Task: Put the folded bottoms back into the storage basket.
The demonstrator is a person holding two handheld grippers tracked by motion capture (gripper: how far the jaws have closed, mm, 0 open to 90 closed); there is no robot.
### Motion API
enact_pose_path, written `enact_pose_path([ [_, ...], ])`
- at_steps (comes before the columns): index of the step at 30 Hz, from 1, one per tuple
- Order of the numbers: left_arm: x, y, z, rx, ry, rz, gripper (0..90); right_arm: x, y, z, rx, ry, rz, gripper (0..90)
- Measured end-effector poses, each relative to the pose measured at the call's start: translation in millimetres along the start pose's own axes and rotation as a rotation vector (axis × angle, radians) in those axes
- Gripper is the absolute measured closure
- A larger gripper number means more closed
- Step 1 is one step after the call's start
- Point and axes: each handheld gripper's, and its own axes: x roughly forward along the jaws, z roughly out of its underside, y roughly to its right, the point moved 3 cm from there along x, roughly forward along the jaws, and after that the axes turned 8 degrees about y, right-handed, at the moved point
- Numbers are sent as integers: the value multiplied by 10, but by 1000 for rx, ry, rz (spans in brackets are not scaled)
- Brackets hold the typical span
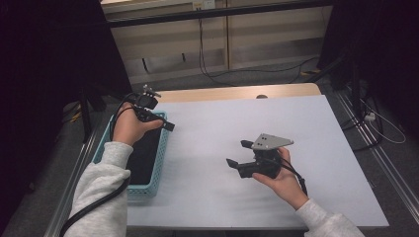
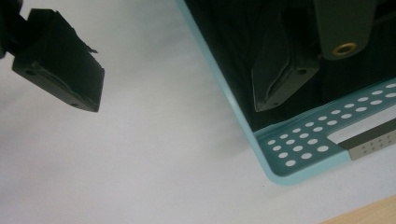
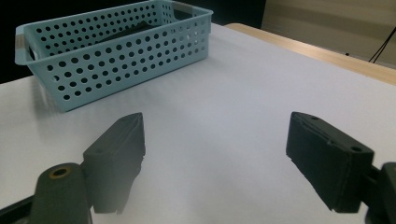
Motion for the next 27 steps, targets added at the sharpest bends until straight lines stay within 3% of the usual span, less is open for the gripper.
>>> enact_pose_path([
  [13,54,142,-14,27,14,26,167,-63,40,23,3,-1,11,189],
  [27,154,334,41,56,40,90,164,-172,113,72,11,-6,32,189],
])
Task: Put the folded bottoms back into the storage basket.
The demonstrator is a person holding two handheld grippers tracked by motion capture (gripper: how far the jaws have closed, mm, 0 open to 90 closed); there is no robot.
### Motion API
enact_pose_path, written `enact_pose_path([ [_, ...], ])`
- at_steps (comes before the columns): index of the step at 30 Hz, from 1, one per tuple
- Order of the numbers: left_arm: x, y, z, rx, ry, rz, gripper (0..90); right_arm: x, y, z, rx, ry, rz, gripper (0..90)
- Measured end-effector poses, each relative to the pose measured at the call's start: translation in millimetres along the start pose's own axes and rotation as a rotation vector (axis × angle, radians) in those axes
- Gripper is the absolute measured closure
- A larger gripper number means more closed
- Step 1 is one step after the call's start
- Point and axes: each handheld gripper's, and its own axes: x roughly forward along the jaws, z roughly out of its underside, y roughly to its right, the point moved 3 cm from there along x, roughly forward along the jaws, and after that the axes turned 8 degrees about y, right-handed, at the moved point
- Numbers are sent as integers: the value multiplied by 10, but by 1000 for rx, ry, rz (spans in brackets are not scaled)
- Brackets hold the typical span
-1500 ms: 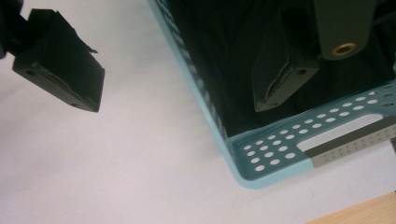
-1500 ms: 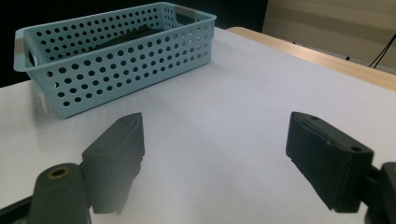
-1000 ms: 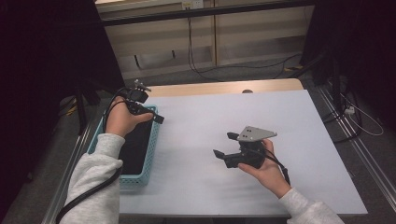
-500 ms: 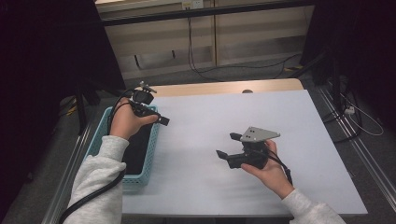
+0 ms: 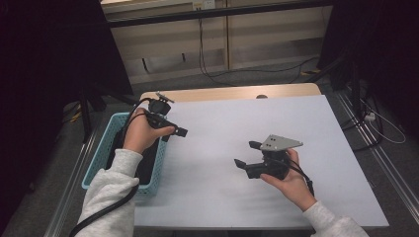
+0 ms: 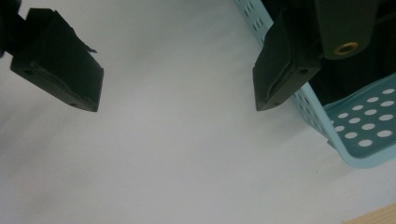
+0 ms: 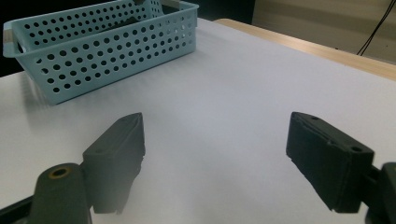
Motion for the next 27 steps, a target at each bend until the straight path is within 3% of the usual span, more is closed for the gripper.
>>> enact_pose_path([
  [11,73,131,133,12,24,46,162,-115,29,86,-6,-15,-1,187],
  [19,81,210,220,10,46,70,159,-272,62,123,19,3,20,187],
  [27,79,291,280,34,71,91,155,-395,97,145,34,13,34,186],
])
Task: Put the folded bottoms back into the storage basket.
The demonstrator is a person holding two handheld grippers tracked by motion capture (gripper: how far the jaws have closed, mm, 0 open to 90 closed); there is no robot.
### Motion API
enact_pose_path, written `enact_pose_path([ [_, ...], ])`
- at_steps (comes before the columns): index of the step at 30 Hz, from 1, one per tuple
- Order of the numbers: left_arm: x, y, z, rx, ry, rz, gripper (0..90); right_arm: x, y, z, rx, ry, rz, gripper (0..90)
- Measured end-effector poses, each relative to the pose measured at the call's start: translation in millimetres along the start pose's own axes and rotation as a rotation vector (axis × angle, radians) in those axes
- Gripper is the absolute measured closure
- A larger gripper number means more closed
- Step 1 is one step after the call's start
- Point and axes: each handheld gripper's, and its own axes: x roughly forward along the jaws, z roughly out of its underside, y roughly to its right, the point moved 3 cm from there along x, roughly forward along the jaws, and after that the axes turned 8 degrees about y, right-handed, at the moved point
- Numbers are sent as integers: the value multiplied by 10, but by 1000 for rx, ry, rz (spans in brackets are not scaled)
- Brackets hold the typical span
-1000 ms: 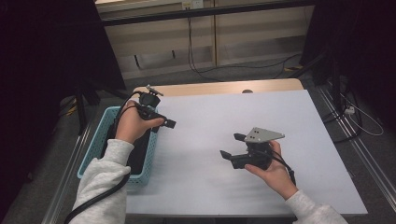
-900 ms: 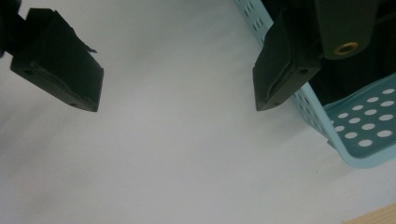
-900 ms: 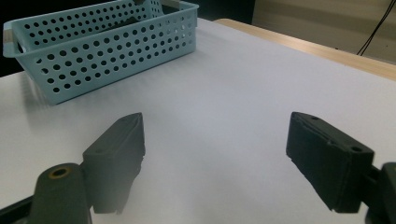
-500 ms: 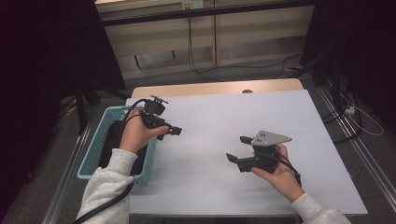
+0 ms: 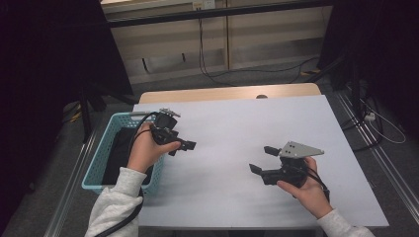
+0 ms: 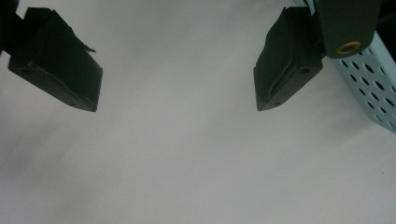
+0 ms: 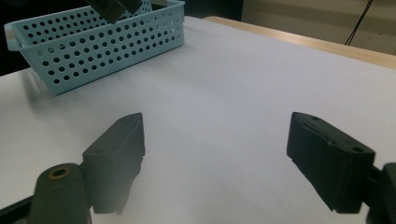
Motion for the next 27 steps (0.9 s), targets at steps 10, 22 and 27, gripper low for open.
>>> enact_pose_path([
  [10,55,67,82,2,8,34,153,24,15,12,-3,-10,-2,185],
  [22,104,139,150,13,6,62,152,16,26,15,-9,-9,-2,185],
  [27,154,179,200,21,-2,72,150,18,41,22,-9,-13,0,184],
])
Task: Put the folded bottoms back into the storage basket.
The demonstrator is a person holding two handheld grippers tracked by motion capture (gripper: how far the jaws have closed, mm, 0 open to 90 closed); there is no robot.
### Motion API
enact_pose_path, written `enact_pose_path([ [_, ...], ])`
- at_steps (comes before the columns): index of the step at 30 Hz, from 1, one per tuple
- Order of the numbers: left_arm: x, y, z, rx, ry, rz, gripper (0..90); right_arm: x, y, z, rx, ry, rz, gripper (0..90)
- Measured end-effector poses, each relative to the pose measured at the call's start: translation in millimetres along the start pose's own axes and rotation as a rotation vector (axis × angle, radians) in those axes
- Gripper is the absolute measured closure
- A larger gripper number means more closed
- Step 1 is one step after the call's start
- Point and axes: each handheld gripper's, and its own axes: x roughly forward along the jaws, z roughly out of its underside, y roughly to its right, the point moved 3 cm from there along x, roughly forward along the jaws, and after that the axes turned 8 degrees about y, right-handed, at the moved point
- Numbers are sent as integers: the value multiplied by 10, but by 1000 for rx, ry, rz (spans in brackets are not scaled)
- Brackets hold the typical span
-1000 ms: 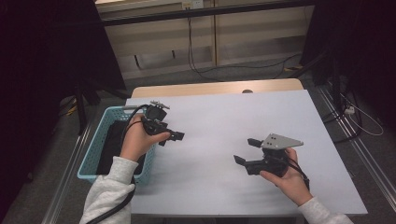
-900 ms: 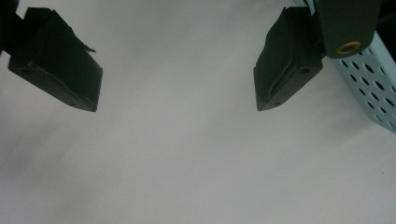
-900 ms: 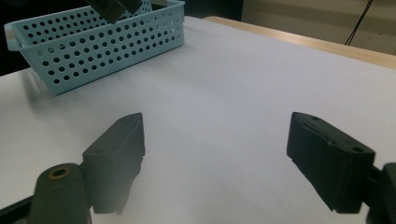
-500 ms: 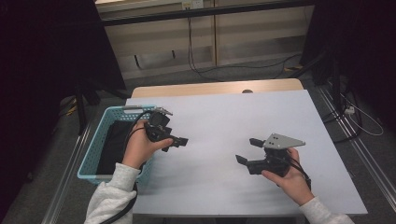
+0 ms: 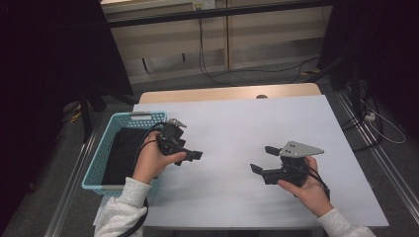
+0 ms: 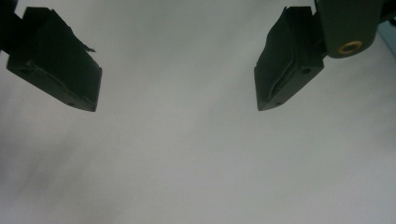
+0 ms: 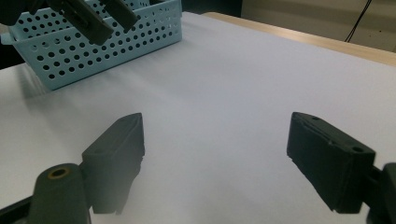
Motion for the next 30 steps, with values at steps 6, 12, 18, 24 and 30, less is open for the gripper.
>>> enact_pose_path([
  [6,36,72,60,-13,25,16,150,-19,33,24,-6,-10,7,183],
  [12,83,104,124,-14,32,38,149,-67,67,66,-20,-27,28,183],
  [18,129,141,175,-16,38,54,146,-107,86,93,-17,-33,32,182],
  [24,144,160,234,-9,40,65,144,-156,95,112,-21,-37,35,179],
  [30,158,177,294,-5,43,80,142,-200,115,142,-21,-45,38,178],
])
